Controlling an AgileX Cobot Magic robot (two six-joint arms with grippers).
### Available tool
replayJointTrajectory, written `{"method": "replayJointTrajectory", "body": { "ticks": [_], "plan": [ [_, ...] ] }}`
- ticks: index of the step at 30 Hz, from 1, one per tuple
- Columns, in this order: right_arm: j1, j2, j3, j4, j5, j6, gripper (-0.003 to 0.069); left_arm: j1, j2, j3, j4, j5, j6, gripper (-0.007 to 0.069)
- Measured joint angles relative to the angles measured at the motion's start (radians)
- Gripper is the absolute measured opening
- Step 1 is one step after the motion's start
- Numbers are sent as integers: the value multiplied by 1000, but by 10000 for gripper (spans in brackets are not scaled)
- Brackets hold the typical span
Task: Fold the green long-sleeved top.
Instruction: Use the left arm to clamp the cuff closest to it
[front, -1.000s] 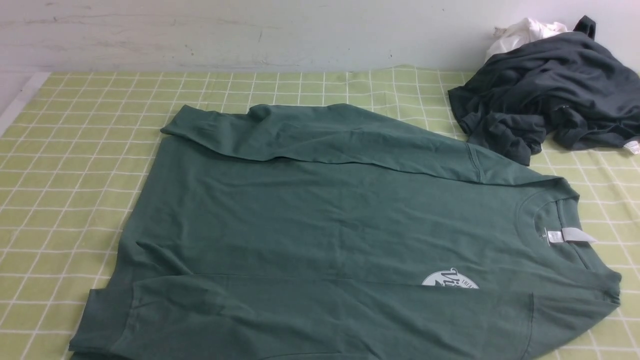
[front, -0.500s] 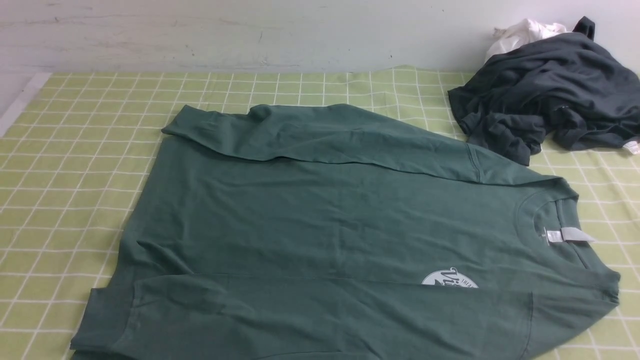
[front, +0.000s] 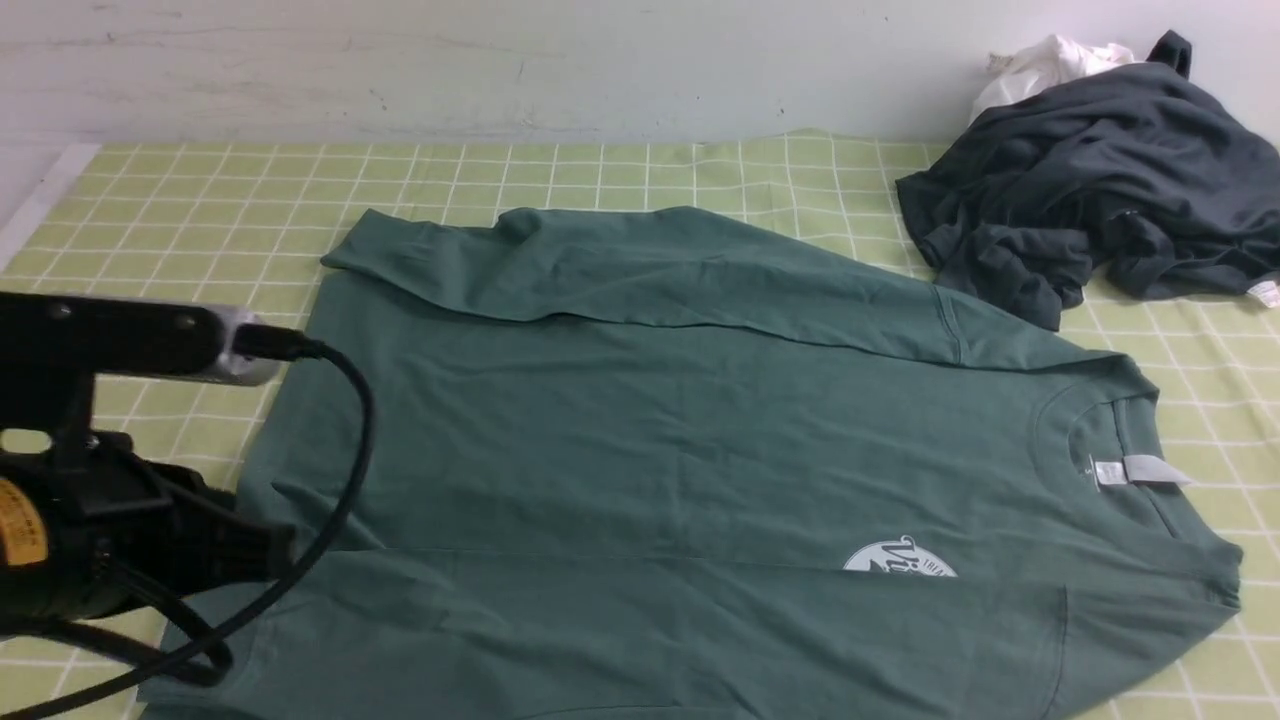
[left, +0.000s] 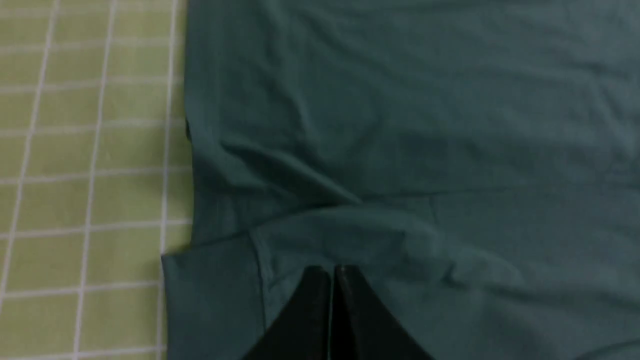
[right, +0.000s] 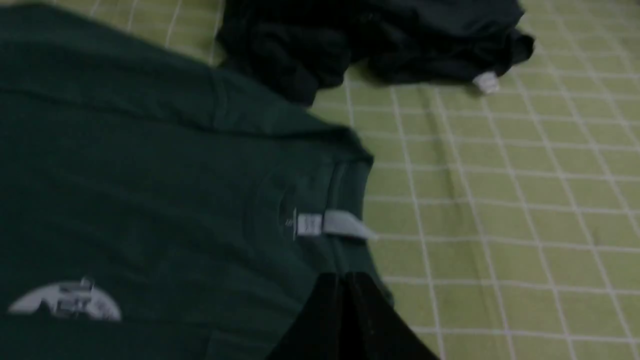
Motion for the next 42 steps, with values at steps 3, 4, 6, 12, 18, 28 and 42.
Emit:
{"method": "replayJointTrajectory", "body": {
  "ticks": [3, 4, 6, 12, 18, 28, 42],
  "plan": [
    [75, 150, -44, 199, 127, -245, -16, 44, 89, -30, -54, -1, 47, 14],
    [104, 218, -63, 296, 165, -341, -16, 79, 140, -61, -101, 3, 112, 17],
    [128, 285, -91, 399, 183, -466, -16, 132, 209, -99, -174, 29, 195, 17],
    [152, 435, -140, 698, 177, -767, -16, 333, 450, -178, -474, 125, 511, 20],
    [152, 477, -145, 871, 168, -947, -16, 447, 579, -204, -549, 127, 615, 111],
    [152, 477, -145, 936, 174, -1024, -16, 466, 625, -211, -447, 75, 606, 399],
    [152, 477, -145, 963, 174, -1026, -16, 466, 666, -229, -428, 86, 576, 20]
  ]
}}
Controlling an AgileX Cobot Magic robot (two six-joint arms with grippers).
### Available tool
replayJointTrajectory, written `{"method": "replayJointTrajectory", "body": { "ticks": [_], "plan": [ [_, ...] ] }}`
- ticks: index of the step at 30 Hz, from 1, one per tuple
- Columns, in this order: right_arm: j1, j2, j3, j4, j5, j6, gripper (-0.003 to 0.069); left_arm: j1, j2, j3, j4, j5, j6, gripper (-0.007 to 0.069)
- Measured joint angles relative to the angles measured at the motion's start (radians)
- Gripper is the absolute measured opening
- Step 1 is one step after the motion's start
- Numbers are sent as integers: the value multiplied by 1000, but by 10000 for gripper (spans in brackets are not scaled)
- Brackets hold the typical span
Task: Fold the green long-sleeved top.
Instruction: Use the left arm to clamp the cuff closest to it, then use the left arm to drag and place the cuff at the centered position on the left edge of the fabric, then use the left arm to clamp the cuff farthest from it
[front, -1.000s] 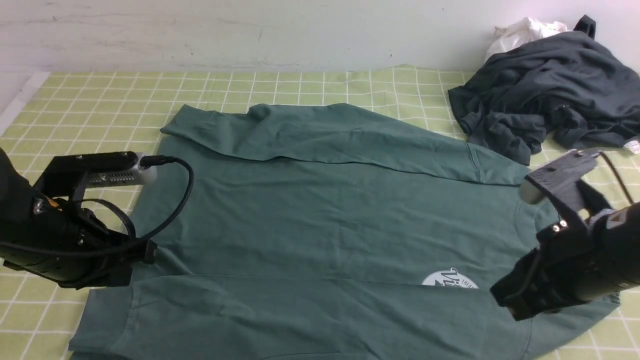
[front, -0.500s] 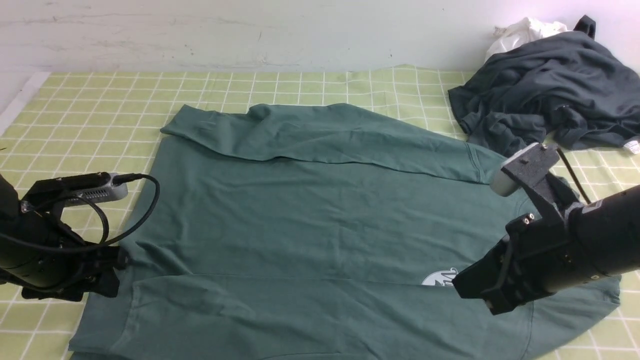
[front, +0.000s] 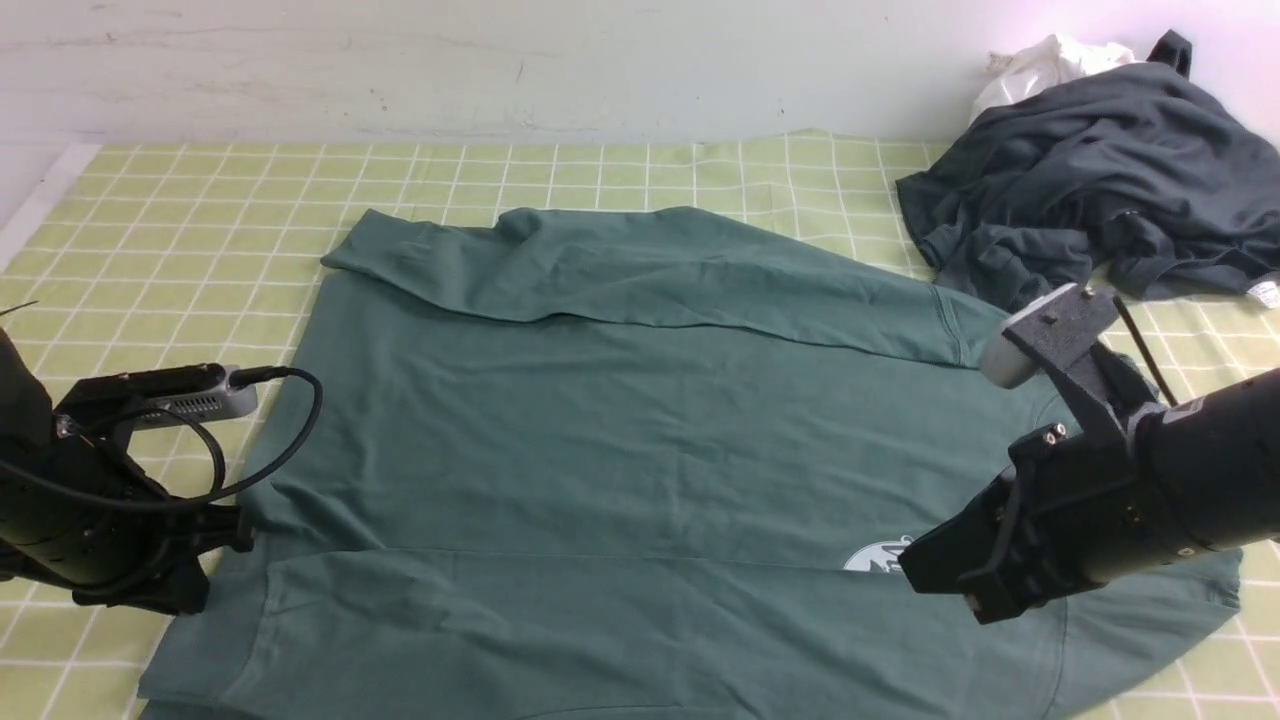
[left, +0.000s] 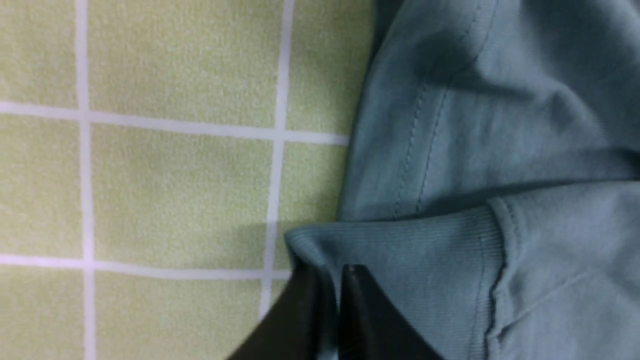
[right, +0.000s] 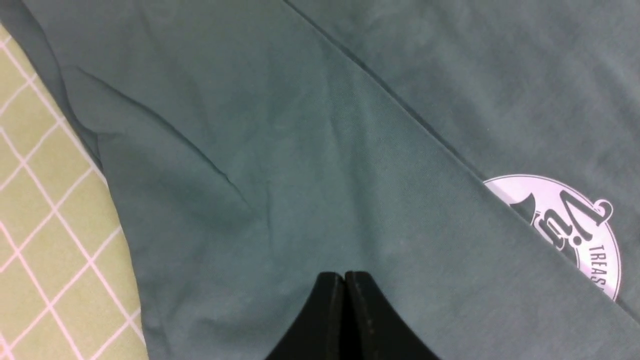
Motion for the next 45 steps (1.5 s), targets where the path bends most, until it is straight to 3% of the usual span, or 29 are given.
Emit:
{"method": "replayJointTrajectory", "body": {
  "ticks": [7, 12, 16, 21, 27, 31, 40, 45],
  "plan": [
    [0, 0, 0, 0, -5, -2, -16, -67, -108, -120, -25, 109, 67, -4],
    [0, 0, 0, 0, -9, -3, -16, -161, -204, -306, -41, 168, 111, -4],
    [0, 0, 0, 0, -9, -22, -16, -180, -210, -453, -43, 215, 116, -4],
    [0, 0, 0, 0, -9, -26, -16, -183, -165, -527, -21, 195, 143, -4],
    [0, 0, 0, 0, -20, -26, -16, -183, 72, -553, 28, 92, 184, 2],
    [0, 0, 0, 0, -21, -26, -16, -162, 260, -684, 74, 56, 152, 85],
    [0, 9, -1, 0, -40, -31, -16, -118, 591, -1109, 85, 37, 35, 410],
    [0, 65, -1, 0, -52, -50, -16, -116, 766, -1316, 115, 36, -92, 473]
  ]
}}
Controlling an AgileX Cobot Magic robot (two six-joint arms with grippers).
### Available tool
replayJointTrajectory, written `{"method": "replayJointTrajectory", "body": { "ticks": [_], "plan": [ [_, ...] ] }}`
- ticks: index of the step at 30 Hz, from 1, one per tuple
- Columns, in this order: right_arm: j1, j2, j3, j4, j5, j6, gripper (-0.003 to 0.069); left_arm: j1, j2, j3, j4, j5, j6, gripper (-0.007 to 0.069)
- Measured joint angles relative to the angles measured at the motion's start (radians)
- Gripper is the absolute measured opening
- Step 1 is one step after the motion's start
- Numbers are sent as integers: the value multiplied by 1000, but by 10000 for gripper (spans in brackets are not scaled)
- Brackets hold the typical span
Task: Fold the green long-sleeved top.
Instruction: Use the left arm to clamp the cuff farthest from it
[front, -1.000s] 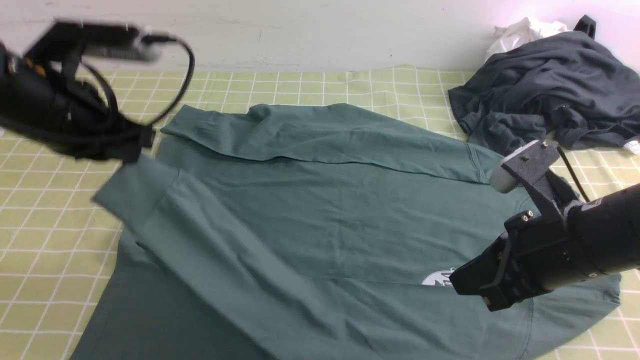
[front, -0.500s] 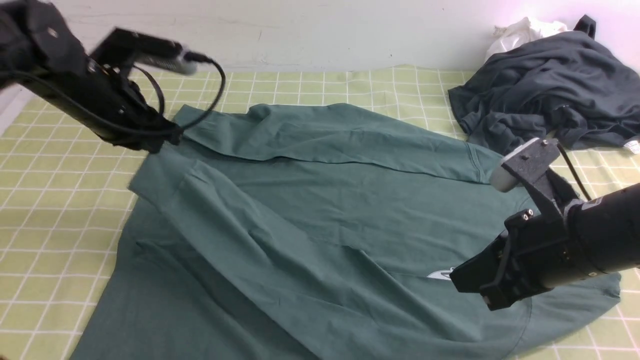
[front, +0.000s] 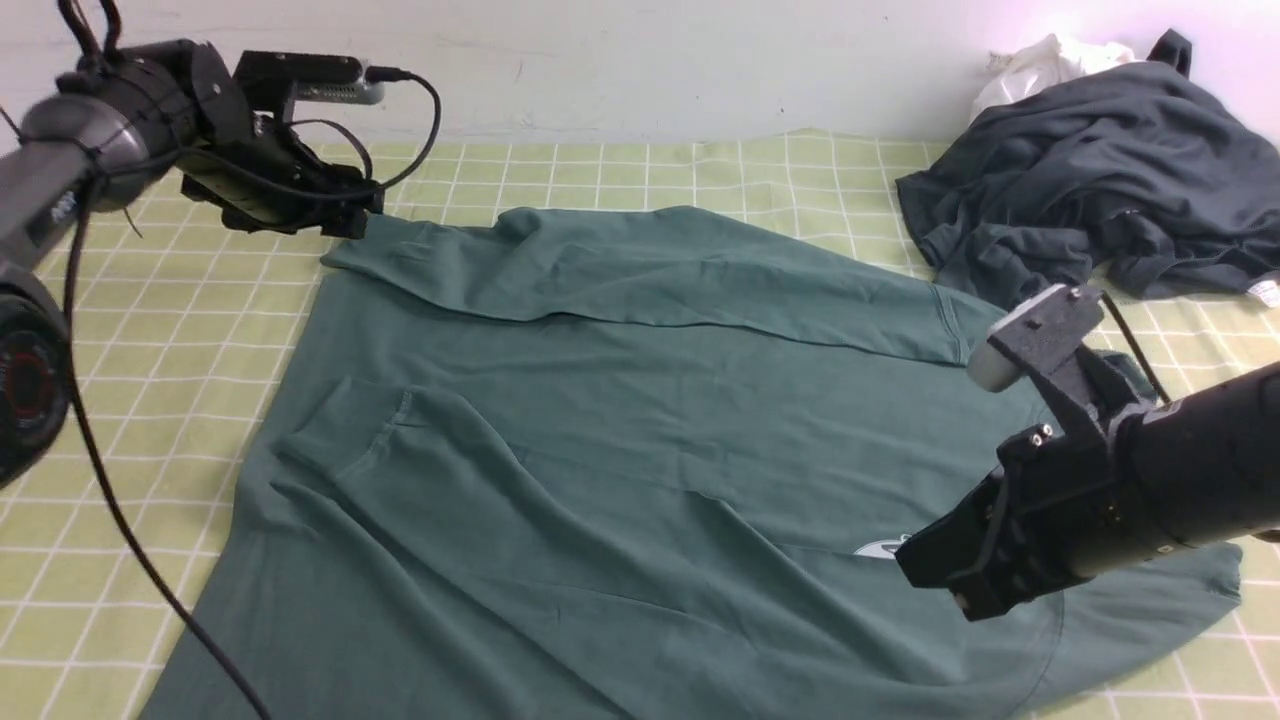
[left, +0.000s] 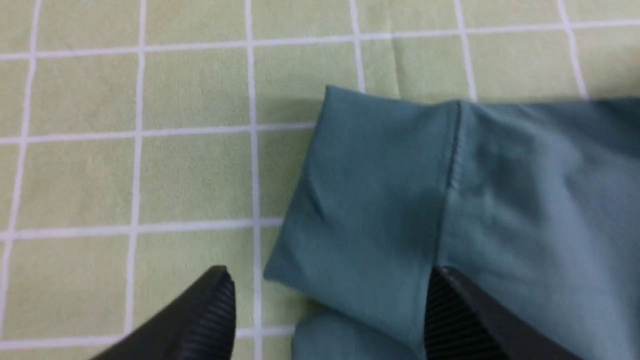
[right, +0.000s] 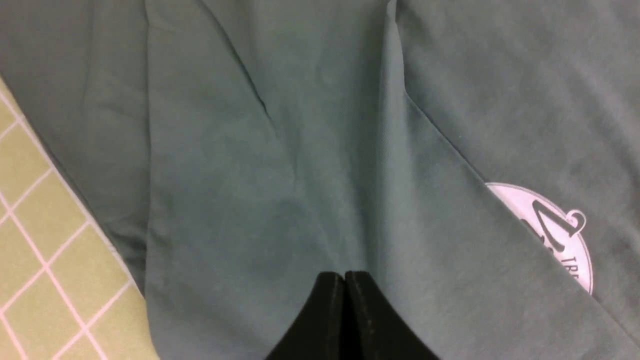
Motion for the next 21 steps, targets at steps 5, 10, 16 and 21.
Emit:
{"method": "replayJointTrajectory", "body": {
  "ticks": [5, 10, 16, 21],
  "plan": [
    [0, 54, 0, 2, -2, -1, -16, 0, 138, -148, 46, 5, -145, 478],
    [0, 59, 0, 30, -1, -3, -16, 0, 176, -191, 67, 21, -266, 398],
    [0, 59, 0, 45, 0, -16, -16, 0, 174, -229, 64, 80, -287, 55],
    [0, 59, 0, 53, 25, -17, -16, 0, 98, -306, 39, 223, -181, 8]
  ]
}}
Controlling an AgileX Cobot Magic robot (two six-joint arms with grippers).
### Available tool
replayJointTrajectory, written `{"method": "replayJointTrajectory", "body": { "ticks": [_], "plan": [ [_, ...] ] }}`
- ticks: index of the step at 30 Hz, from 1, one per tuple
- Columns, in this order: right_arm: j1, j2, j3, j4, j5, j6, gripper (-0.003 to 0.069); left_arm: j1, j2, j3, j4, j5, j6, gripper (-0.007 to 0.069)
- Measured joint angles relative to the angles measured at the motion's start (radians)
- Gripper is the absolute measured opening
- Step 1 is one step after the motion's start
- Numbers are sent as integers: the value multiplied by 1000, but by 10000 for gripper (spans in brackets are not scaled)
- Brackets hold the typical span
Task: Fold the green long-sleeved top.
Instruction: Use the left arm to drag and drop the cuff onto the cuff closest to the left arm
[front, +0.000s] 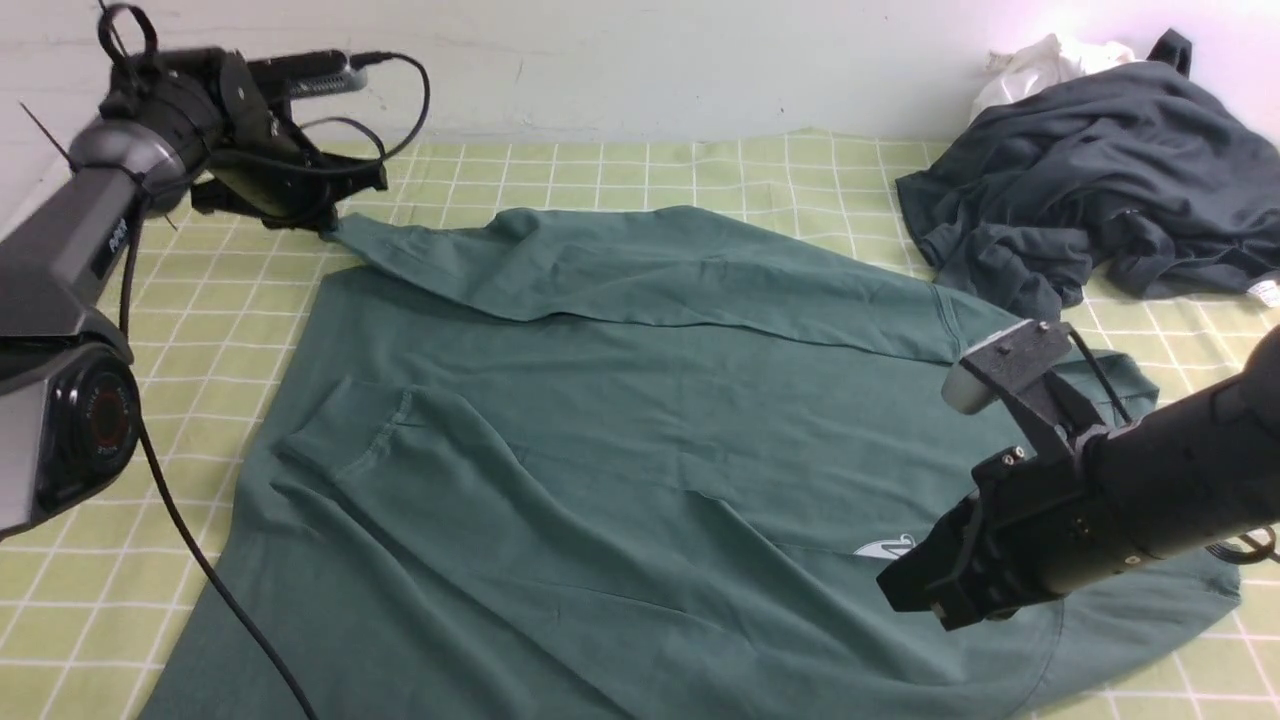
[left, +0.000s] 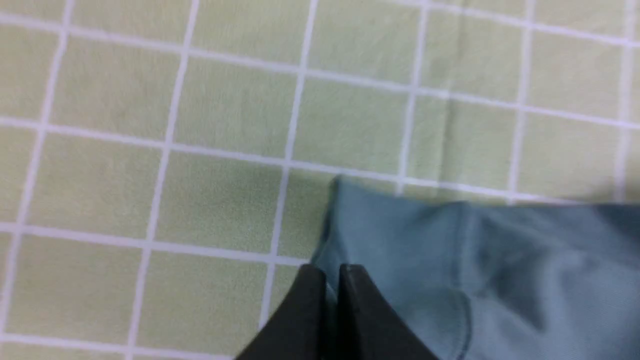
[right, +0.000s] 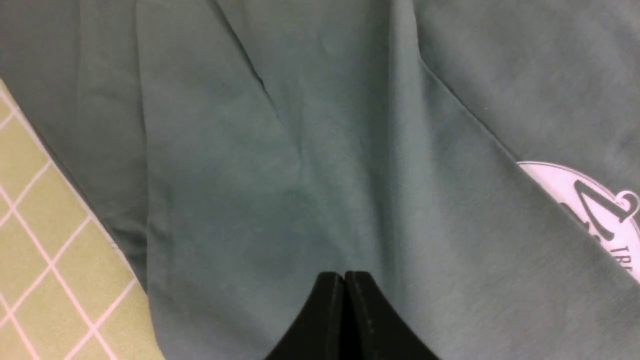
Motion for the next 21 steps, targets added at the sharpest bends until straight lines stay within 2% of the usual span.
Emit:
{"method": "replayJointTrajectory", "body": {
  "ticks": [1, 3, 6, 9, 12, 13, 15, 16, 18, 21],
  "plan": [
    [0, 0, 0, 0, 1, 0, -16, 0, -12, -3, -2, 9, 6, 8],
    [0, 0, 0, 0, 23, 0, -16, 0, -102, -21, -47, 150, 90, 6],
    [0, 0, -1, 0, 50, 0, -16, -3, -217, 23, -85, 275, 181, 6],
    [0, -9, -1, 0, 68, 0, -16, -8, -348, 210, -92, 289, 226, 6],
    [0, -44, -1, 0, 75, -4, -16, -10, -541, 542, -89, 300, 274, 6],
    [0, -49, -1, 0, 75, -4, -16, -10, -541, 563, -88, 301, 276, 6],
    [0, -83, -1, 0, 74, -12, -16, -10, -684, 852, -53, 293, 296, 6],
    [0, -85, -1, 1, 74, -12, -16, -10, -684, 872, -51, 289, 296, 6],
    [0, -110, -1, 16, 68, -14, -16, -14, -767, 1089, -28, 168, 302, 6],
    [0, -120, -1, 34, 68, -32, -16, -24, -799, 1240, -20, 17, 325, 13]
  ]
}}
